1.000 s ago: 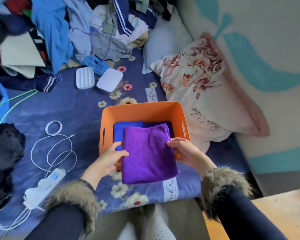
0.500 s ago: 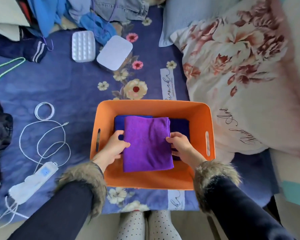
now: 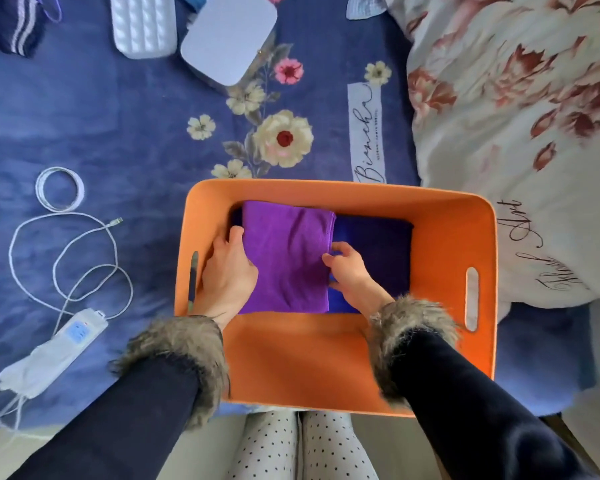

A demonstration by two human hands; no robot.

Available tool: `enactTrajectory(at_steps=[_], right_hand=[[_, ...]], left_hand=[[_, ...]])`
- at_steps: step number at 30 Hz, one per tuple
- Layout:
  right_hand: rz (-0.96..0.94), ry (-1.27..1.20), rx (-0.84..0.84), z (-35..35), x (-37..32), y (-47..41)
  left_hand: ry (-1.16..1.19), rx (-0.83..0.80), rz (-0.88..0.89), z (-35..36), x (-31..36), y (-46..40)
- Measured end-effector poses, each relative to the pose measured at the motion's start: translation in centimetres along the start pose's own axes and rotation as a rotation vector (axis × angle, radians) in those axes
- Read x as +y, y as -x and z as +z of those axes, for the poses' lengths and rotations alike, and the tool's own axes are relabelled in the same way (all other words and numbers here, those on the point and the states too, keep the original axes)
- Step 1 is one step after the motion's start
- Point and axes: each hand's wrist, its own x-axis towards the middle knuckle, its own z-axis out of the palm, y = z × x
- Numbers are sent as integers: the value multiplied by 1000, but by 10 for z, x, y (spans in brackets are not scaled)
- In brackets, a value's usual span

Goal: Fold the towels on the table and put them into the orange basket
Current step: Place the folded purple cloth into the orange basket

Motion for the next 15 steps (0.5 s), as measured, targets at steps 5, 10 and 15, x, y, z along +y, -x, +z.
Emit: enactTrajectory(at_steps=[5, 10, 15], right_hand=[[19, 10, 28, -1, 1, -2], [-58, 133, 21, 0, 9, 3], [-352, 552, 100, 1, 20, 7]], left_hand=[[-73, 60, 2, 4, 1, 6], [-285, 199, 339, 13, -6, 11], [-626, -86, 524, 20, -11, 2]])
